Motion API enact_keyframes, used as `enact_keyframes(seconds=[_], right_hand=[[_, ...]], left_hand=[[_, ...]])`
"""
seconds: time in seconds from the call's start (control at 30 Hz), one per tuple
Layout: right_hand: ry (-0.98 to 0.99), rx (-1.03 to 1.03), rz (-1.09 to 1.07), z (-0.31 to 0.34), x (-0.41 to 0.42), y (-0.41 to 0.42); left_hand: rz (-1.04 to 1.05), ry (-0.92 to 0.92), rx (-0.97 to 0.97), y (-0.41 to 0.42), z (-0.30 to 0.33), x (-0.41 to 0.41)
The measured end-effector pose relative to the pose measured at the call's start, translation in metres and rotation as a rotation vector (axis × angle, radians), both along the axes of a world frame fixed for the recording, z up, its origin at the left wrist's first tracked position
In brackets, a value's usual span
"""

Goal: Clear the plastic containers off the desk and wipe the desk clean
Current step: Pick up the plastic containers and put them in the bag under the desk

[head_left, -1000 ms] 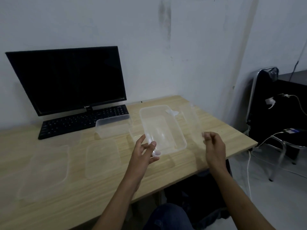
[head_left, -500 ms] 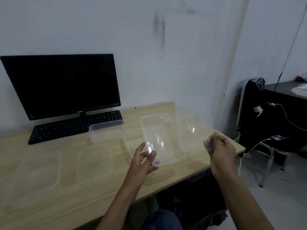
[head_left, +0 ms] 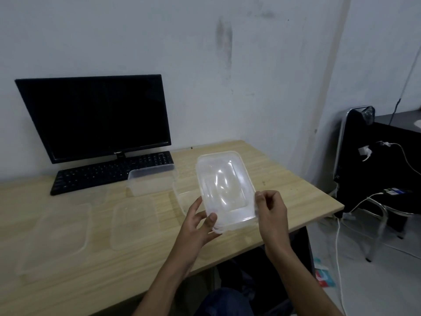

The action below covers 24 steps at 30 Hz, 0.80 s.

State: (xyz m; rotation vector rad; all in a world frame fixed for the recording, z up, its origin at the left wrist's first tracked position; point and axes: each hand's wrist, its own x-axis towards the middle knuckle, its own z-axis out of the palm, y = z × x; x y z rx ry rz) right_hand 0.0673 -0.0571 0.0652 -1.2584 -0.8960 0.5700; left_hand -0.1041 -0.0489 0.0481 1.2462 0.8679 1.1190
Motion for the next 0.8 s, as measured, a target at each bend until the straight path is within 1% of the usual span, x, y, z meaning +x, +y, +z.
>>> enact_keyframes(seconds=[0.07,0.17,0.37,0.47,0.6,0.67,0.7,0.8], right_hand=[[-0.036,0.002,0.038,0.001,-0.001,-0.003],[-0.034,-0.016,0.088,0.002,-0.001,-0.004],[-0.012,-0.027,0.13,0.006,0.001,-0.004],[-0.033,-0.018,0.145,0.008,-0.001,-0.007],[-0.06,-0.01,0.167,0.014,-0.002,-0.008],[-0.058,-0.04,0.256,0.017,-0.003,-0.01],[-0.024,-0.058,0.328,0.018,-0.003,-0.01],[0.142,-0.101,0.557,0.023,0.0,-0.015]], left_hand=[[0.01,-0.02,-0.004,0.001,0.001,-0.004],[0.026,-0.024,0.004,0.001,0.003,-0.01],[-0.001,-0.039,0.007,-0.002,0.007,-0.015],[-0.031,-0.056,0.017,-0.005,0.009,-0.016],[-0.008,-0.09,0.011,-0.006,0.014,-0.017],[0.014,-0.105,0.009,-0.006,0.016,-0.016],[0.022,-0.111,0.013,-0.006,0.019,-0.016],[0.023,-0.117,0.03,-0.005,0.025,-0.016]])
